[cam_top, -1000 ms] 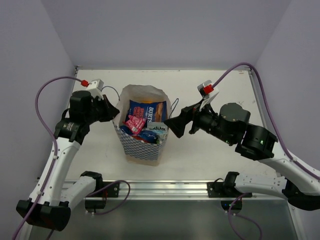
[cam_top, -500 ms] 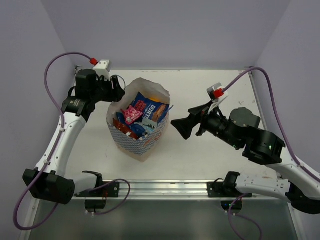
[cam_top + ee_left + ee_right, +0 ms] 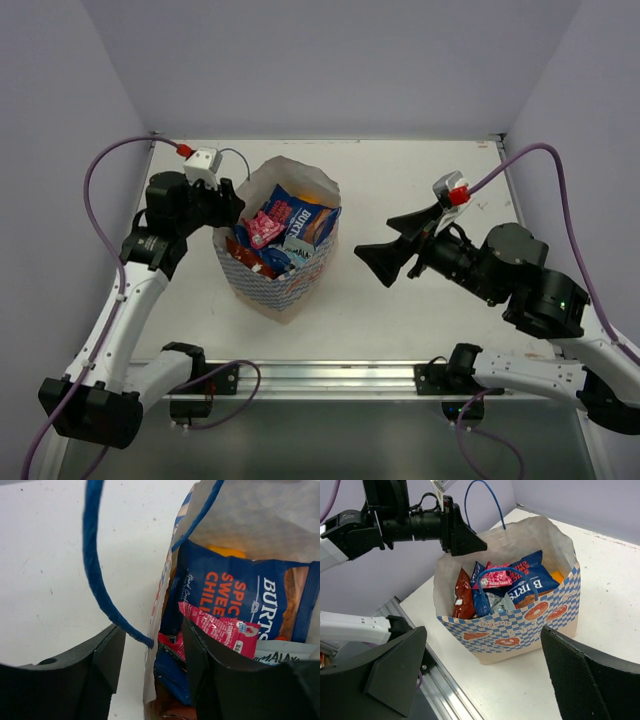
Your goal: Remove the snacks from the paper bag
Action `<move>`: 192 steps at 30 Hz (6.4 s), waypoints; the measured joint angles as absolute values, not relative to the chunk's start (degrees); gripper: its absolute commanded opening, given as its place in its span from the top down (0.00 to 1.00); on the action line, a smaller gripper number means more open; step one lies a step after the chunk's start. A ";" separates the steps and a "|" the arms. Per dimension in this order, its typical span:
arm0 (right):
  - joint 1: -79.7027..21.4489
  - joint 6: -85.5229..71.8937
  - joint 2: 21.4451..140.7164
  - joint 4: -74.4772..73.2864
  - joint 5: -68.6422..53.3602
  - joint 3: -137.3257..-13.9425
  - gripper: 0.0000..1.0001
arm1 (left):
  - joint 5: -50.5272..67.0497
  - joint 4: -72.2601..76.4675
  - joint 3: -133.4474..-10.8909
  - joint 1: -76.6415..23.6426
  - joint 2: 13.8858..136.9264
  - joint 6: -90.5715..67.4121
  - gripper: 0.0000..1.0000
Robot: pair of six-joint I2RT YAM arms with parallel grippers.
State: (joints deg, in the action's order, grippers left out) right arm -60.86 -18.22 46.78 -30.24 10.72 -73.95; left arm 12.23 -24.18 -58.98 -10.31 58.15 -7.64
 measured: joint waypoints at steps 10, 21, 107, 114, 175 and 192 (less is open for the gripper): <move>-60.86 -16.64 46.74 -31.16 9.41 -72.93 0.01 | 13.32 -20.10 -55.79 -10.15 59.48 -6.24 0.86; -60.86 -10.92 47.24 -28.86 9.98 -72.66 0.01 | 15.81 -20.75 -62.54 -10.15 65.95 -0.64 1.00; -21.32 -17.32 82.96 -7.22 -3.18 -59.20 1.00 | 20.47 -22.35 -60.20 -10.15 52.49 8.91 1.00; -21.45 -20.16 101.25 -5.82 -9.87 -63.72 0.40 | 20.95 -22.39 -58.17 -10.15 49.15 9.67 1.00; -53.71 -6.42 71.48 -24.95 4.19 -87.00 1.00 | 18.57 -22.44 -57.39 -10.15 48.86 8.03 1.00; -15.70 -11.79 89.80 -13.65 -1.28 -79.90 1.00 | 18.39 -22.44 -57.36 -10.15 48.84 7.92 1.00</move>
State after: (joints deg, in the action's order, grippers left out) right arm -15.70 -11.79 89.80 -13.65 -1.28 -79.90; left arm 18.39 -22.44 -57.36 -10.15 48.84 7.92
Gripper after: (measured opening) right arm 0.011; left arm 0.039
